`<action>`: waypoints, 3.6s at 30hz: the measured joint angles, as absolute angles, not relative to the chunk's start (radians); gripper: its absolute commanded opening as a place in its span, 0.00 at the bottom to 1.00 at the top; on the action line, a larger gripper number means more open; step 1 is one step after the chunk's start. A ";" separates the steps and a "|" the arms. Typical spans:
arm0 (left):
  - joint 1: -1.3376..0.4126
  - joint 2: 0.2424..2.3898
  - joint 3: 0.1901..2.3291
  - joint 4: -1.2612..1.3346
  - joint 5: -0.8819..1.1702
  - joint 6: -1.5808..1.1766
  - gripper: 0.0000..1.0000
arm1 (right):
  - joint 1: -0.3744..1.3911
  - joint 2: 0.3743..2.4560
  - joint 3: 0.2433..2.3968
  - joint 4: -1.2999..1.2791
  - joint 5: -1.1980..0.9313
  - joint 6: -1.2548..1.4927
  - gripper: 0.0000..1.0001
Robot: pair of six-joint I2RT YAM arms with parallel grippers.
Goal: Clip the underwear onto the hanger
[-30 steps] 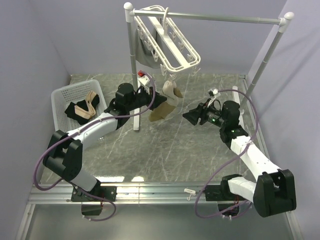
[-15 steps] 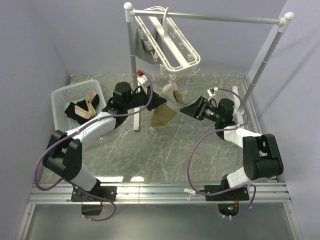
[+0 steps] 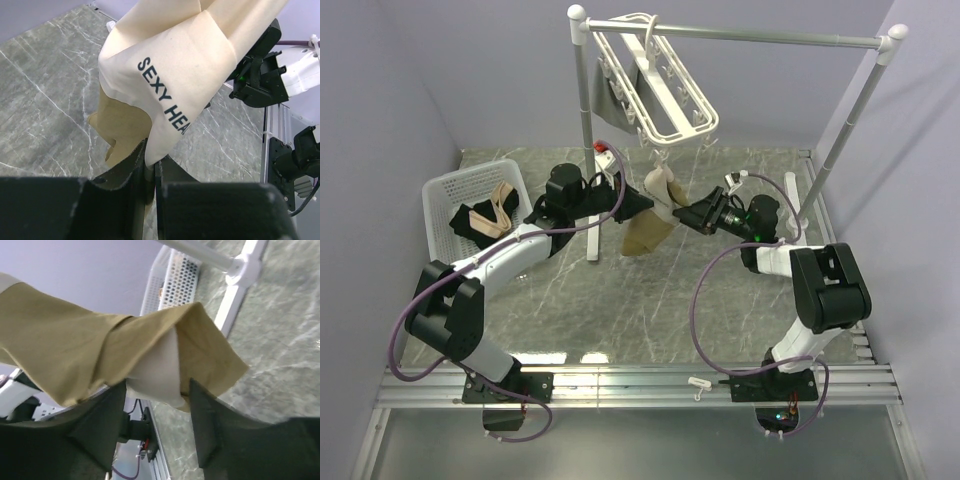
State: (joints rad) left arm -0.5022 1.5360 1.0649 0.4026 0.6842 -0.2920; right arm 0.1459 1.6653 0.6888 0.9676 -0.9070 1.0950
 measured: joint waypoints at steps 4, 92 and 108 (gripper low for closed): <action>-0.502 1.536 1.065 0.398 0.685 -0.292 0.15 | 0.151 1.673 0.689 1.028 -0.920 1.146 0.28; -0.704 1.641 1.015 0.598 0.609 -0.766 0.63 | 0.393 0.866 0.610 0.014 -0.661 0.032 0.29; -0.544 1.455 0.961 0.413 0.673 -0.625 0.72 | 0.393 0.867 0.610 0.017 -0.564 0.038 0.52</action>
State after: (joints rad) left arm -0.5438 1.4548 0.9607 0.4129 0.6731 -0.6250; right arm 0.3931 0.8669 0.6098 0.0170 -0.5636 0.0376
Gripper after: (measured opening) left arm 0.716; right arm 0.507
